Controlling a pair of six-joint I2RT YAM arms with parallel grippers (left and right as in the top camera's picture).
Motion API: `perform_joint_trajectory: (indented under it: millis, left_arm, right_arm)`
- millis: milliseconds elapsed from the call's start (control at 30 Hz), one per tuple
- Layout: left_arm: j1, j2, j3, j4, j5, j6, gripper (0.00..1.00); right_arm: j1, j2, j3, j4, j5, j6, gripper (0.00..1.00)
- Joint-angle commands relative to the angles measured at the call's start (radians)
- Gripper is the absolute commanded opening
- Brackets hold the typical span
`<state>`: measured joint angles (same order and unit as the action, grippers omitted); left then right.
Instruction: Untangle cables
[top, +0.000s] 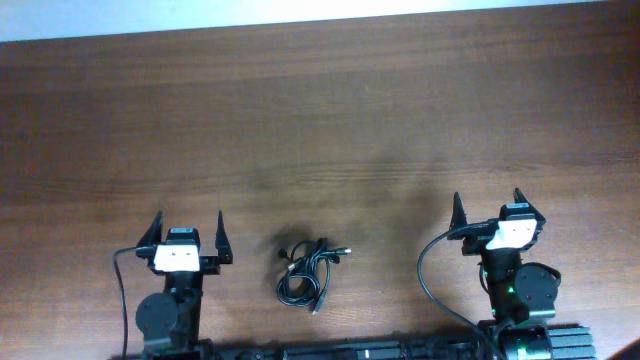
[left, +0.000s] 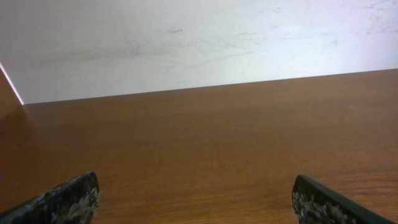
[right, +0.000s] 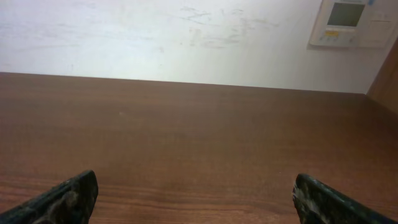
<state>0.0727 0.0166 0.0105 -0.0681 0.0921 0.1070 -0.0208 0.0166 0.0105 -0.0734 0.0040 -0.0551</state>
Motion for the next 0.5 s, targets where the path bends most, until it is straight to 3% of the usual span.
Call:
perform_joint_trajectory:
  millis: [0, 467]
  left_arm:
    - [-0.005, -0.007, -0.001, -0.008, -0.011, -0.012, 0.99]
    - [-0.005, -0.007, -0.001, -0.008, -0.011, -0.012, 0.99]
  right_arm:
    - [0.001, -0.012, -0.005, -0.006, 0.026, 0.008, 0.99]
    - [0.001, -0.012, -0.005, -0.006, 0.026, 0.008, 0.99]
